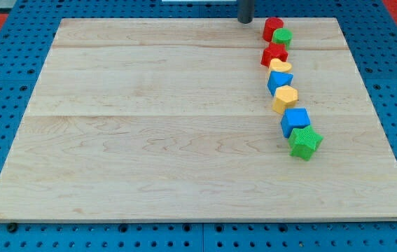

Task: Adjust the two circles above the red star to form a vertical line of blocks

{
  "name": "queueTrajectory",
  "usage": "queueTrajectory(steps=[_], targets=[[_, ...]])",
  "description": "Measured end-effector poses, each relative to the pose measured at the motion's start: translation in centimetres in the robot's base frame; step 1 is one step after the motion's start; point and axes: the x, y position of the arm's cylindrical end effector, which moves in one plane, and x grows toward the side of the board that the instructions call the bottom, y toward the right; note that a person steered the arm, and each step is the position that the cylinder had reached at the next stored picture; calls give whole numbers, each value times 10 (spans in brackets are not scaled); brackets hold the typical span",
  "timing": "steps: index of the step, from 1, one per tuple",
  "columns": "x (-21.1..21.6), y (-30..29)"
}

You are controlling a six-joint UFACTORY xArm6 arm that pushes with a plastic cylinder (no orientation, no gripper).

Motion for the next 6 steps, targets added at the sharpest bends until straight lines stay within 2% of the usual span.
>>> queueTrajectory(steps=[2, 4, 6], targets=[[6, 123], [58, 117], [59, 76]])
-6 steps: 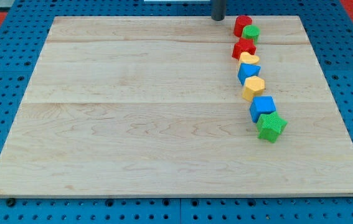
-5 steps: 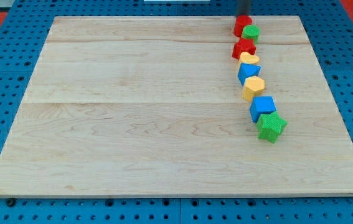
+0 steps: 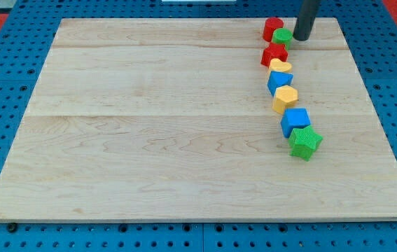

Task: Adjust the two circles above the red star to form a vertical line of blocks

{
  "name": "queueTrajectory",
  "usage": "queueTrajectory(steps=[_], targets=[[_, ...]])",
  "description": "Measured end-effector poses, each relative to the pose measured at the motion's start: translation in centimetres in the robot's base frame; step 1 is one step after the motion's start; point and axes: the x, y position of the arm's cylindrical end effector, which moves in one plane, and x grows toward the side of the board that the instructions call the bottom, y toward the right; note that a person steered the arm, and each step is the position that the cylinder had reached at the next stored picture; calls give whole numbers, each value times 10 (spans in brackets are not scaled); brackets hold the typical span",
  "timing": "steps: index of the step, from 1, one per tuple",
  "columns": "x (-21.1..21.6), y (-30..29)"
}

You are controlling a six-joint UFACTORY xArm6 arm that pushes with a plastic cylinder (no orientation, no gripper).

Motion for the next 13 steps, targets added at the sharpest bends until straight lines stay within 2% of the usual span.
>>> queueTrajectory(steps=[1, 2, 4, 5, 8, 10, 12, 13], targets=[[0, -26], [0, -29], [-39, 27], [-59, 7], [-59, -58], [-59, -35], [-54, -90], [-50, -95]])
